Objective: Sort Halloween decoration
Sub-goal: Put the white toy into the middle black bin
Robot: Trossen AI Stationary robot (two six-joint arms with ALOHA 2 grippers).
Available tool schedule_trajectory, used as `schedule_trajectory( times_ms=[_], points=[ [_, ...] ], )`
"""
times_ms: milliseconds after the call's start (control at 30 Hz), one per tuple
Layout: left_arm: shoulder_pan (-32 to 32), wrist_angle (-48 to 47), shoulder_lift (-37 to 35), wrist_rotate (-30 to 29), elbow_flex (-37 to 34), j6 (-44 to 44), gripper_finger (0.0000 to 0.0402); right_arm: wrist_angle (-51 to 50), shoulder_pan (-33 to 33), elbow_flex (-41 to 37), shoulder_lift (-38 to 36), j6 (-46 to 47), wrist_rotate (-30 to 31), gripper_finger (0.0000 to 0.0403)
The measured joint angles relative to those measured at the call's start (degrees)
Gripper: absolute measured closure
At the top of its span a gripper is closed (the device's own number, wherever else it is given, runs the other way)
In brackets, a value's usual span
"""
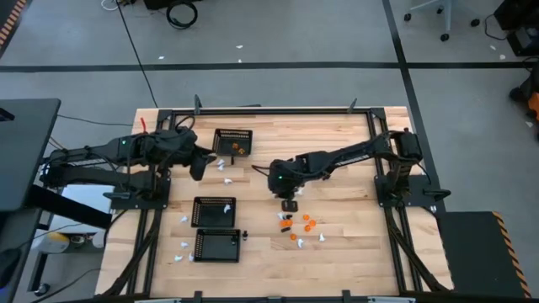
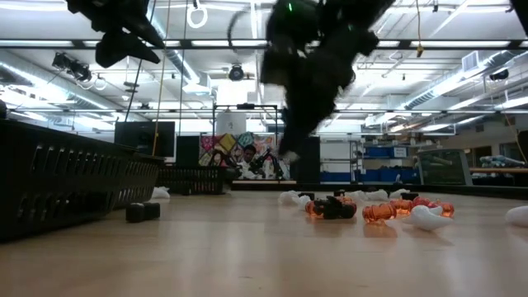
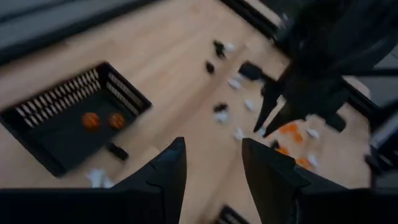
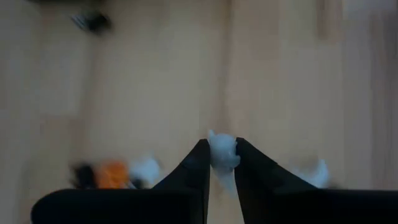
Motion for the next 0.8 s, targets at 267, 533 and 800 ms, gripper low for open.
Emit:
schedule_trajectory(
  times_ms=[267, 533, 800],
  points=[
    [-5.6, -3.8, 1.1, 13.0, 0.0, 3.0, 0.0239, 7.0, 3.1, 6.6, -0.1, 2.9, 0.0, 0.0343],
    [-15.3, -4.5, 2.7, 8.9, 0.0, 3.5, 0.0239, 10.1, 3.8, 10.3, -0.1, 5.2, 4.4, 0.0343],
    [-19.8, -8.0, 2.1, 4.2, 0.0, 1.9, 0.0239, 6.4, 5.1, 24.5, 11.5, 6.3, 4.8, 0.0343]
  ],
)
